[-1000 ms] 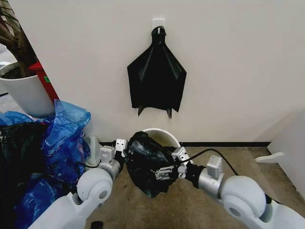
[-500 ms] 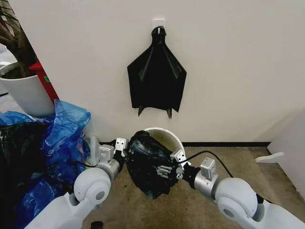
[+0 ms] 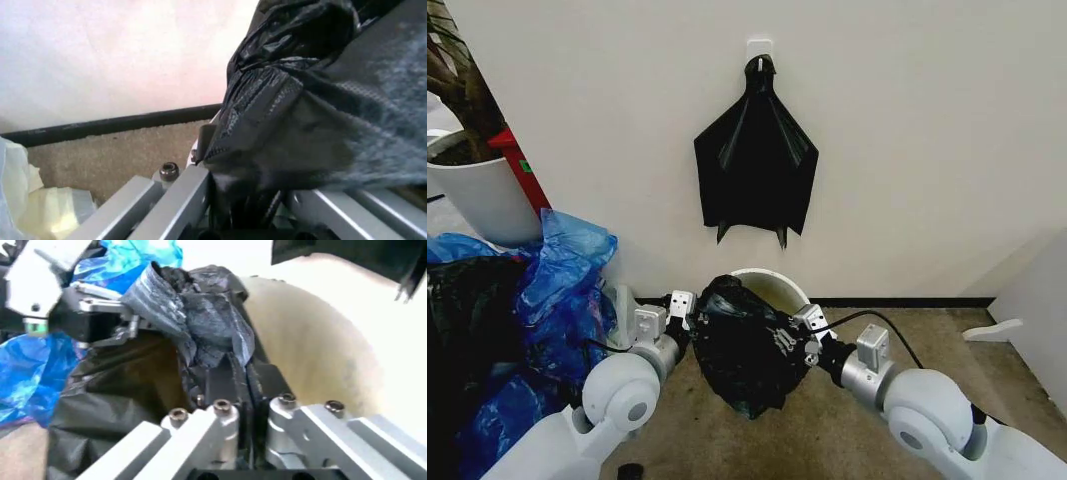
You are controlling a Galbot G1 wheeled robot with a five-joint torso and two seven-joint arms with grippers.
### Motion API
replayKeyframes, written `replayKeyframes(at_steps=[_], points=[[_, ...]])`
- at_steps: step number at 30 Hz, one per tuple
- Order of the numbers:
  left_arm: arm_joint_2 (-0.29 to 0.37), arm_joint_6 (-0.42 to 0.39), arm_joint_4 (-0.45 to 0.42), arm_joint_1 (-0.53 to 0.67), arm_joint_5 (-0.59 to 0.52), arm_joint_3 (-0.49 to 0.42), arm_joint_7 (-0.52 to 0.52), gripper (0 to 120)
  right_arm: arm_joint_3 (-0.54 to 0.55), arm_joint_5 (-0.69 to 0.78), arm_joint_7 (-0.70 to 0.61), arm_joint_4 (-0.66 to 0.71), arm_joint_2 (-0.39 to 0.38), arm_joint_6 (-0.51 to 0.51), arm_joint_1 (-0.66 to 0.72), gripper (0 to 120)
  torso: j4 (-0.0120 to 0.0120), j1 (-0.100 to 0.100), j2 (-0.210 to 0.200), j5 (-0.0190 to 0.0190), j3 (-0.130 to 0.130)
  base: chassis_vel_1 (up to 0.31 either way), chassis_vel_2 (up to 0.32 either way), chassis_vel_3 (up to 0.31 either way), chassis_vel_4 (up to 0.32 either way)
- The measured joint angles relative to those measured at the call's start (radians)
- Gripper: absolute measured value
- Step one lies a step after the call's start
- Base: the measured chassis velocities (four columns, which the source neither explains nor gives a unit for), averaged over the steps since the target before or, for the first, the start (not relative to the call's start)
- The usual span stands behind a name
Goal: Place the garbage bag over the trash bin.
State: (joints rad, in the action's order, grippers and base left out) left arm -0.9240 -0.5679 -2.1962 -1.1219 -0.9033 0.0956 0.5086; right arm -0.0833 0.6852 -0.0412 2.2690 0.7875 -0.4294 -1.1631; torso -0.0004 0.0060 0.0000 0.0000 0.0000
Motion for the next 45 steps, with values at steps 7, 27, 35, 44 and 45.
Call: replayKeyframes(at_steps=[7, 27, 35, 44, 45], points=[[0.011, 0.031, 0.021, -0.058, 0.182, 0.008, -0.125, 1, -0.045, 0.033, -0.018, 0.019, -0.004, 0.004, 0.01, 0, 0.0002, 0.0, 0.0, 0.0, 0.0, 0.0, 0.0, 0.0, 0.0], [0.03, 0.118, -0.076, -0.19, 0.307, 0.054, -0.346, 1, -0.078, 0.122, 0.095, -0.189, -0.159, 0.016, 0.189, 0, 0.0001, 0.0, 0.0, -0.0002, 0.0, 0.0, 0.0, 0.0, 0.0], [0.019, 0.184, -0.09, -0.204, 0.308, 0.057, -0.437, 1, -0.078, 0.074, 0.317, -0.303, -0.199, 0.09, 0.2, 0, 0.0001, 0.0, 0.0, 0.0, 0.0, 0.0, 0.0, 0.0, 0.0], [0.013, 0.234, -0.094, -0.213, 0.266, 0.066, -0.465, 1, -0.069, 0.017, 0.54, -0.449, -0.167, 0.217, 0.183, 0, 0.0001, 0.0, 0.0, -0.0001, 0.0, 0.0, 0.0, 0.0, 0.0], [0.012, 0.236, -0.097, -0.212, 0.246, 0.067, -0.465, 1, -0.067, 0.007, 0.552, -0.471, -0.159, 0.237, 0.18, 0, 0.0001, 0.0, 0.0, 0.0003, 0.0, 0.0, 0.0, 0.0, 0.0]])
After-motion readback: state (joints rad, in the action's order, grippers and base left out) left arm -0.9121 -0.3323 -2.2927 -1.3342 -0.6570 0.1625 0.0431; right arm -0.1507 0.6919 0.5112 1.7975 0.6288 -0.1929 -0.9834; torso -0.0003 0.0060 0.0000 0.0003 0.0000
